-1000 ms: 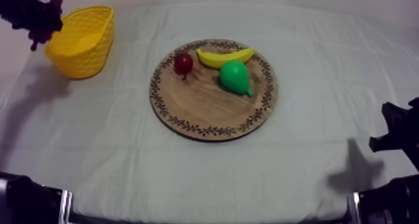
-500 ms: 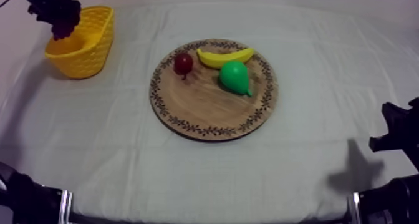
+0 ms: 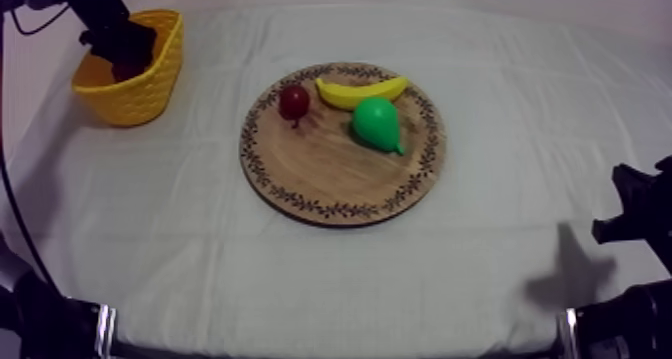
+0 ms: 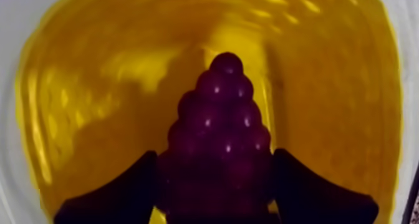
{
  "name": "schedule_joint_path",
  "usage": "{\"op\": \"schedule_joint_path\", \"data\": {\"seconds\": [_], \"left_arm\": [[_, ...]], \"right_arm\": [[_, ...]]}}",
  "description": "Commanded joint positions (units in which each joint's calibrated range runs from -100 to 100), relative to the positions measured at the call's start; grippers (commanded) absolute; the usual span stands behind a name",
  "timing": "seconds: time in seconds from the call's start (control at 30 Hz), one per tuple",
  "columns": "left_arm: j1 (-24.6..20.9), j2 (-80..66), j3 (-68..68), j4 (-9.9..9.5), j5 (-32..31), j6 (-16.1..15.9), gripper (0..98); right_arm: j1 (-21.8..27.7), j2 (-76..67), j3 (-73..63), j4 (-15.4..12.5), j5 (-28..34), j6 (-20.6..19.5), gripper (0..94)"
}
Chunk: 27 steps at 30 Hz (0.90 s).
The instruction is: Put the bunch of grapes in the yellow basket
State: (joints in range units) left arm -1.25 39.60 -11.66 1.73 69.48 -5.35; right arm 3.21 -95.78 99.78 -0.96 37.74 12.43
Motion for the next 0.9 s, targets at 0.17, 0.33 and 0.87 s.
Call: {"op": "schedule_joint_path", "data": {"seconds": [0.17,0.33,0.87], "left_arm": [[0.55,-1.88,1.87,0.05,-3.72,0.67,94.8],[0.68,-4.26,4.02,0.05,-5.04,1.03,96.7],[1.83,-31.94,31.87,0.0,-15.59,3.43,59.5]], "right_arm": [[0.01,0.02,-0.01,0.0,0.0,0.0,0.3],[0.01,0.02,-0.01,0.0,0.0,0.0,0.3],[0.01,0.02,-0.01,0.0,0.0,0.0,0.3]]}}
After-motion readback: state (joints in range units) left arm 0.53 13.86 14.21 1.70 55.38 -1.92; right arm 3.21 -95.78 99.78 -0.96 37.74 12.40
